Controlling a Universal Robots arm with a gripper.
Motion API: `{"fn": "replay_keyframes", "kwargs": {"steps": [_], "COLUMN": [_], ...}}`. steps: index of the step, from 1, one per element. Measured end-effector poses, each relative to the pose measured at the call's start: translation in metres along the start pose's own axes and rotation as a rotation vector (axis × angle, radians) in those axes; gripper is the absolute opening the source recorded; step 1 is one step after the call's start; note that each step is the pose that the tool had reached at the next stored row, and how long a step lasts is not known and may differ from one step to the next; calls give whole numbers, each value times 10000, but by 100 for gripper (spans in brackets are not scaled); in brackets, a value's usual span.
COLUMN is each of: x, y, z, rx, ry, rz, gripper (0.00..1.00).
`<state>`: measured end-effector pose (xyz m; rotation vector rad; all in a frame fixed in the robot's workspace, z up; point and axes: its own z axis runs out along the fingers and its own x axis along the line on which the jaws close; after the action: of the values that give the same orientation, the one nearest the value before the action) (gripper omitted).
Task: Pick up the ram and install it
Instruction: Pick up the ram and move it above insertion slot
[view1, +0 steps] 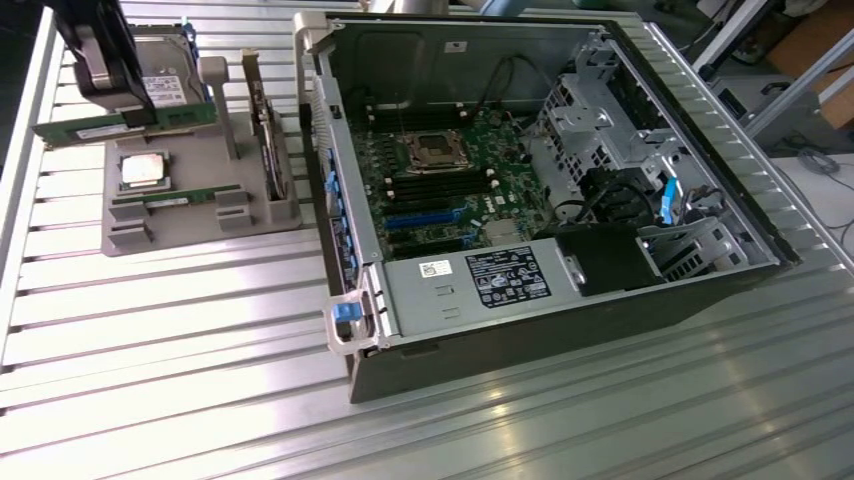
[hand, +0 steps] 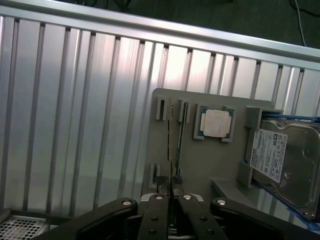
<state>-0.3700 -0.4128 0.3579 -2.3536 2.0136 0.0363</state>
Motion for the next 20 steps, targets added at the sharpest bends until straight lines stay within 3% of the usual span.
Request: {"fn": "replay_keyframes", "kwargs": {"steps": [20], "x": [11], "y": [1], "z": [-101], "rx": [-2], "ry": [1], "rz": [-1], "gripper": [13]}}
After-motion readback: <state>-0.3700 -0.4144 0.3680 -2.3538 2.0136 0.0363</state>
